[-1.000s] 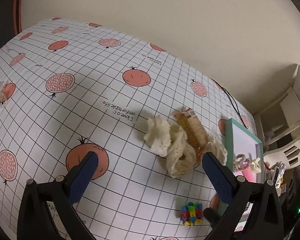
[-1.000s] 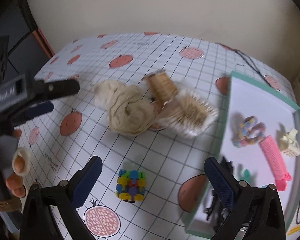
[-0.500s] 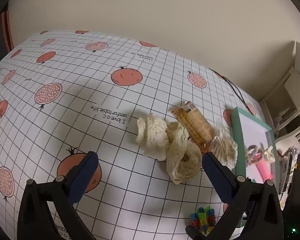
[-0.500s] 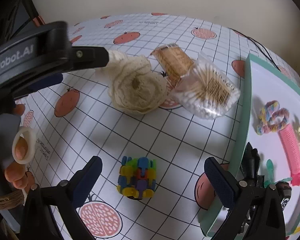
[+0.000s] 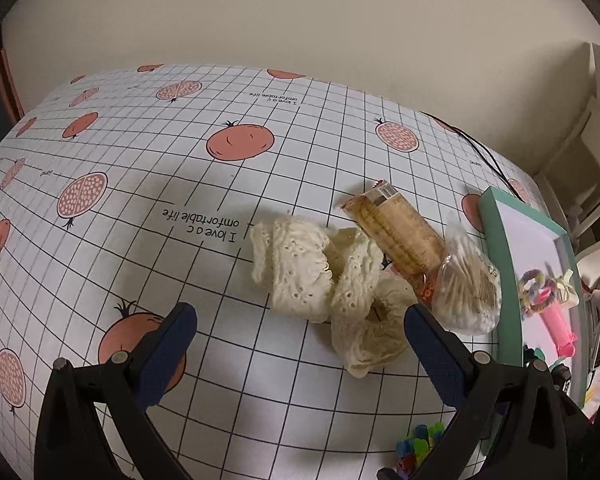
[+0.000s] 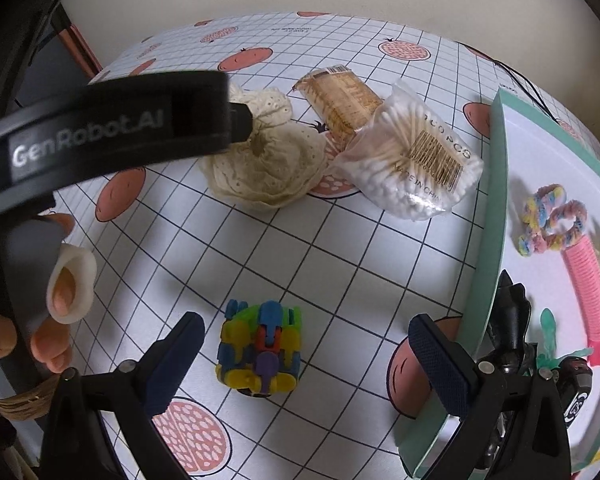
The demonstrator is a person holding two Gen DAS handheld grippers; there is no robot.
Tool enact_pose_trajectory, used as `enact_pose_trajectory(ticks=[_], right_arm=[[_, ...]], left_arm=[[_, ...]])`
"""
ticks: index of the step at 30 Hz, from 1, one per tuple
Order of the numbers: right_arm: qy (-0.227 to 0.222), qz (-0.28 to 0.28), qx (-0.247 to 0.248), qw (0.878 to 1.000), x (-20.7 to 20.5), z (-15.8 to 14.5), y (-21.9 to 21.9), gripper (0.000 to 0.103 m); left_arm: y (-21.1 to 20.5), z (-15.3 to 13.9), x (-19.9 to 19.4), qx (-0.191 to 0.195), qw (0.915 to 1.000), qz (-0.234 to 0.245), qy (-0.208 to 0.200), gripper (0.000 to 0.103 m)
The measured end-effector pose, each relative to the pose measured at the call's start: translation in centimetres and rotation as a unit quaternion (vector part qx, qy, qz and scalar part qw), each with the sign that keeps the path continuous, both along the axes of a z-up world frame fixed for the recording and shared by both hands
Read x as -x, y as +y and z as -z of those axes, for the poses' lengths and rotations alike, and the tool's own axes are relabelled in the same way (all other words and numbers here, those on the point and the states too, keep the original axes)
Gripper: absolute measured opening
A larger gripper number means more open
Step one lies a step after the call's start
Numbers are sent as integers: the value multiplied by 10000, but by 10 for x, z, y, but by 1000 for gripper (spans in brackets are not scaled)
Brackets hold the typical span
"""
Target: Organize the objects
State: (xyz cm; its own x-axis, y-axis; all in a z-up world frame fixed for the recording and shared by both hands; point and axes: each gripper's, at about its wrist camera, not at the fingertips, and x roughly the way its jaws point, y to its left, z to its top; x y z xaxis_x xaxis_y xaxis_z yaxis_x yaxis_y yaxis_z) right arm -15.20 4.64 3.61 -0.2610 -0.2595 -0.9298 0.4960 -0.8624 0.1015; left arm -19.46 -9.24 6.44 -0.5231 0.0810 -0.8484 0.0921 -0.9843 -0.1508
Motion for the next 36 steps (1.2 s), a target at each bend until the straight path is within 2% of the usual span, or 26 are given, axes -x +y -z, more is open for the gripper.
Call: enact_pose_trajectory(ticks=[11,14,16,19,30,33,36], right_arm=[[27,-69,-138,9999,-1,3,-1,103],[44,-91,-183,9998,-2,3,-1,103],[57,-110,-209,9997,-2,3,-1,102],[88,-197,-287,9994,-3,3,-1,100],[194,-207,-322,9991,-10,1,3,80],[240,-214,-361,9988,-8,-2,8,70],[257,-117,-314,9991,-5,-5,15,55]], left_arm=[[8,8,6,-59,10000,-49,-50,97],[9,9,7,-55,9999,-40,-87,83],[10,11,6,-40,9999,-56,-99,82],[8,12,7,-107,9999,-89,-97,76],[10,15,8,-86,9998,-24,-170,47],[11,16,8,-58,9998,-5,-208,40],[11,17,8,-60,9997,-6,-245,36]])
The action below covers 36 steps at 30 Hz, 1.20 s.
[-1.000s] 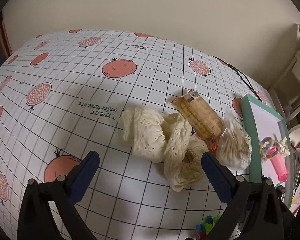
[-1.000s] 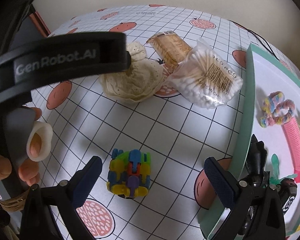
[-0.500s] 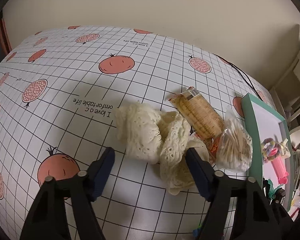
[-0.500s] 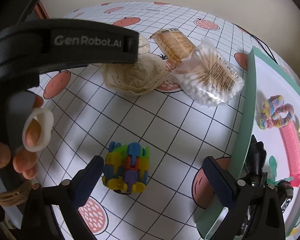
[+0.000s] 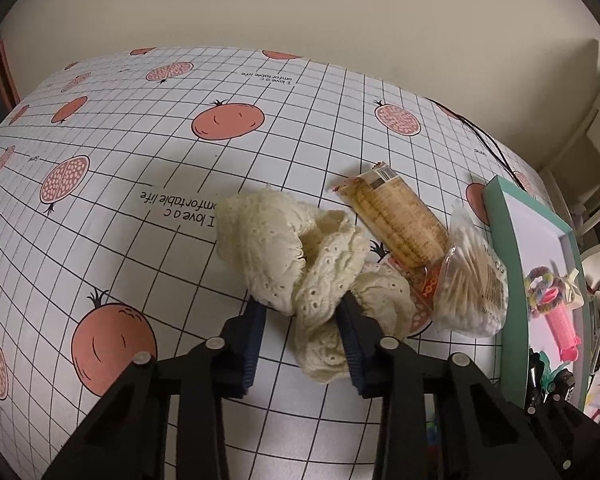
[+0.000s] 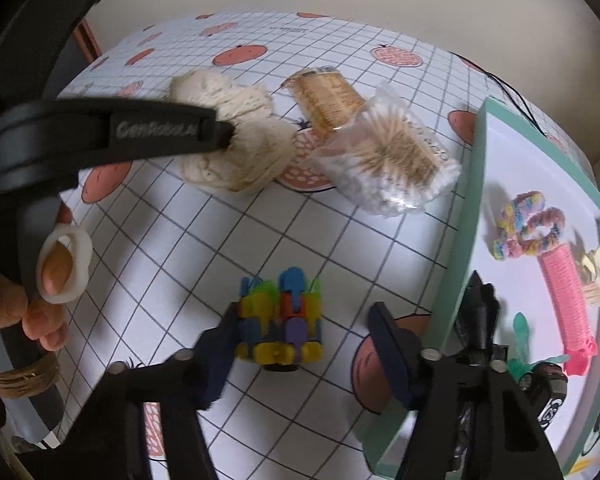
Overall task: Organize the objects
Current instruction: 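Grasp the cream lace cloth with left tool while right tool grasps multicolour block toy, then carry the lace cloth and block toy over the white tray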
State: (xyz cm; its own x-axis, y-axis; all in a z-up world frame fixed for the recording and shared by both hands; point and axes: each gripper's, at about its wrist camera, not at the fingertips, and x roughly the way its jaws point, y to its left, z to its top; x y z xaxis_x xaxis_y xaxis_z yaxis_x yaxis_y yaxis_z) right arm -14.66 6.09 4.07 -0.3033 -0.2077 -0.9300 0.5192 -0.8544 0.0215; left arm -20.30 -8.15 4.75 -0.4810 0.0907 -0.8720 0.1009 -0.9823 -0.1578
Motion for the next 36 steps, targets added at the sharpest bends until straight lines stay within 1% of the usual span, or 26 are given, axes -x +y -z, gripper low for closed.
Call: enact_pose_trajectory(ticks=[1,2,3,5,8,15,16,18,26,29,36], right_arm=[[4,44,20,10000,1,-1,3,50],[1,87,44,10000,3,-2,6,46],[-12,110,68,9999,5,-2,1,45],[-47,154,138,9998,5,-3,4,40],[-56,160,190,9997,5,-3,1,40],[-22,119,167,9998,5,0,6,40],[-28,130,180,9997,13,5,9,40],[-34,158,202,9997,15,6,8,40],[-168,339,484,9981,16,2,20,40],[-151,365,511,9979,16,0,21,40],[-13,461,869,9951,19,-21,33,40]], left_arm=[[0,1,0,22,10000,-8,-20,35],[0,1,0,38,10000,-19,-39,35],[0,2,0,33,10000,-27,-50,34],[-1,3,0,39,10000,-32,-63,34],[-1,4,0,53,9999,-39,-86,32],[3,2,-1,98,9999,40,-69,18],[3,2,-1,113,9999,40,-61,17],[3,1,-1,109,9999,39,-53,15],[4,-9,-4,75,10000,27,21,13],[4,-15,-6,48,9999,5,88,13],[5,-41,-11,-13,9990,3,442,13]])
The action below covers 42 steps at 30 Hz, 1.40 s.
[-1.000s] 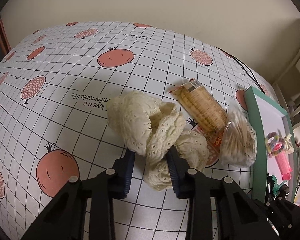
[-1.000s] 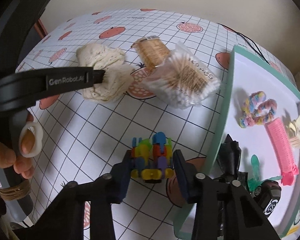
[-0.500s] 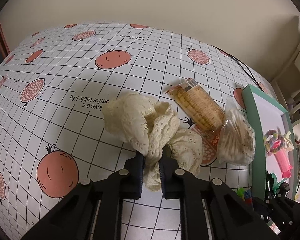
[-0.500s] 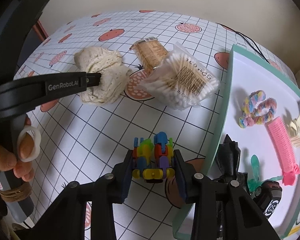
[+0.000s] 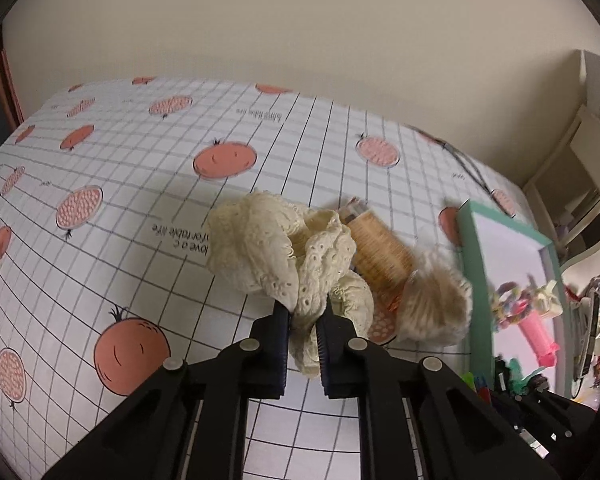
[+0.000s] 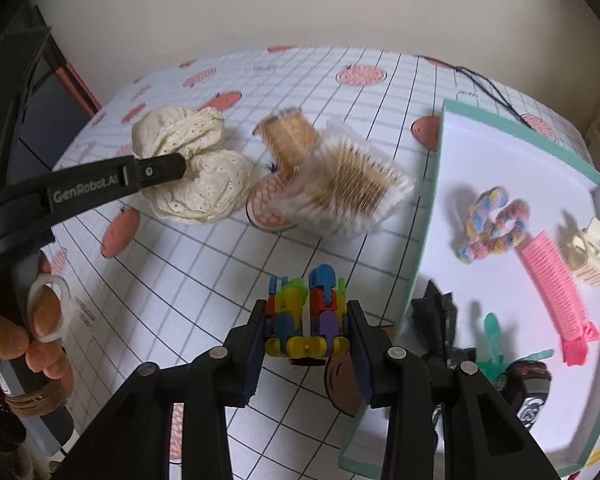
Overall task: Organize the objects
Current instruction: 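Carry the lace cloth and block toy over the white tray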
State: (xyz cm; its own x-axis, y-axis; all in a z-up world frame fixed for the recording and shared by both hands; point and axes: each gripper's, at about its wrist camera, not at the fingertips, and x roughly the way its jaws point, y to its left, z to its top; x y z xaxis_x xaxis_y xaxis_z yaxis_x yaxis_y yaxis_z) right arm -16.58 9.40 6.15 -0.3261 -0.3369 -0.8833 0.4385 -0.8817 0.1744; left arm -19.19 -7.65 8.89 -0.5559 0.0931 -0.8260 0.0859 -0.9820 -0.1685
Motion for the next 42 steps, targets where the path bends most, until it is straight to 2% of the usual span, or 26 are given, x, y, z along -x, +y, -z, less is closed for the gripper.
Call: enact_pose_trajectory(ticks=[12,19,35,42], right_arm=[[549,226,544,9968,-2,-41,39,40],[752,594,611,9935,5,-53,78,40],[1080,1545,548,9805,23,-68,171,40],[1101,1886,506,9745,28,-70,195,40]], left_arm=[[17,-48,-16,-32,9977,106,676,13],[38,-68,-26,-155,9946,297,987,13],[97,-91,-34,-543,9856,854,1355,13],[128,-85,-36,-792,9810,1199,1306,13]])
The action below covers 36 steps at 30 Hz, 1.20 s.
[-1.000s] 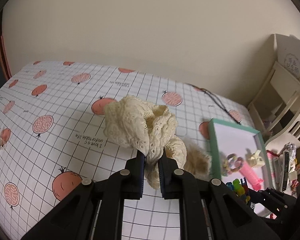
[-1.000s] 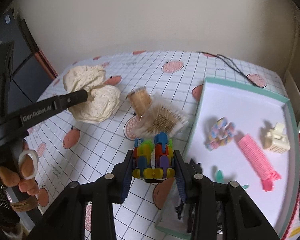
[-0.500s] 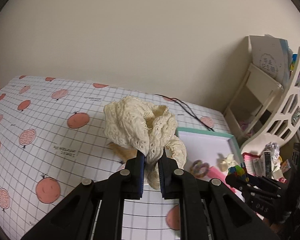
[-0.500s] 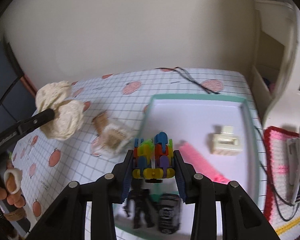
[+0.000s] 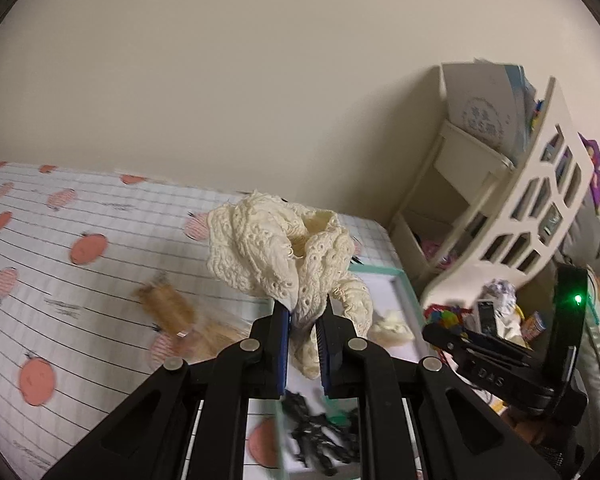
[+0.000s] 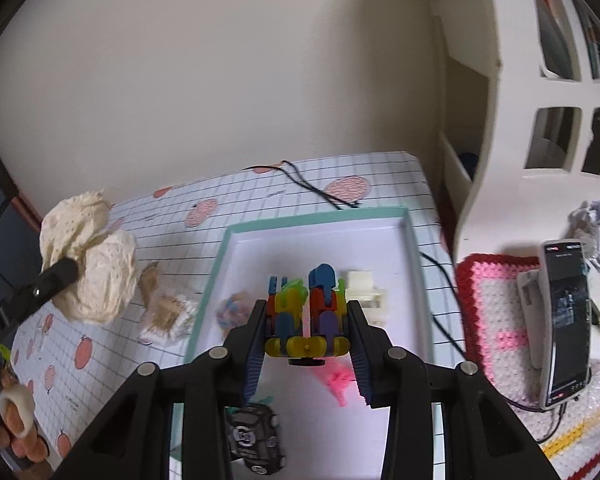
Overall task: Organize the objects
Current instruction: 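Carry the lace cloth and block toy over the white tray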
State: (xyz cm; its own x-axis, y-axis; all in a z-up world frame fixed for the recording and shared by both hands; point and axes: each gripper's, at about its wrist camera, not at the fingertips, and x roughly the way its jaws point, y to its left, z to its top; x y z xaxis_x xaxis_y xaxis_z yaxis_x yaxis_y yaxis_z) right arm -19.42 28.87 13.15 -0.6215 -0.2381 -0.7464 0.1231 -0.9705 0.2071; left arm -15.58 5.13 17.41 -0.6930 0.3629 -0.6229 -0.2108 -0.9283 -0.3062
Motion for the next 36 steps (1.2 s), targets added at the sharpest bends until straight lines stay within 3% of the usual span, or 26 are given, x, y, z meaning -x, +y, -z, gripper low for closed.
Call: enact_pose_trajectory(ticks=[9,16,36], right_arm=[[-432,358,-289,9980,8,28,19,40],[-626,557,-398,9957,10,42,34,40],[-1067,536,-678,9905,12,74,34,40]], left_arm=[[38,36,3,-113,9985,336,-412,13],[62,59,3,179,9968,489,-607,13],[82,96,6,847,9897,651,-950,13]])
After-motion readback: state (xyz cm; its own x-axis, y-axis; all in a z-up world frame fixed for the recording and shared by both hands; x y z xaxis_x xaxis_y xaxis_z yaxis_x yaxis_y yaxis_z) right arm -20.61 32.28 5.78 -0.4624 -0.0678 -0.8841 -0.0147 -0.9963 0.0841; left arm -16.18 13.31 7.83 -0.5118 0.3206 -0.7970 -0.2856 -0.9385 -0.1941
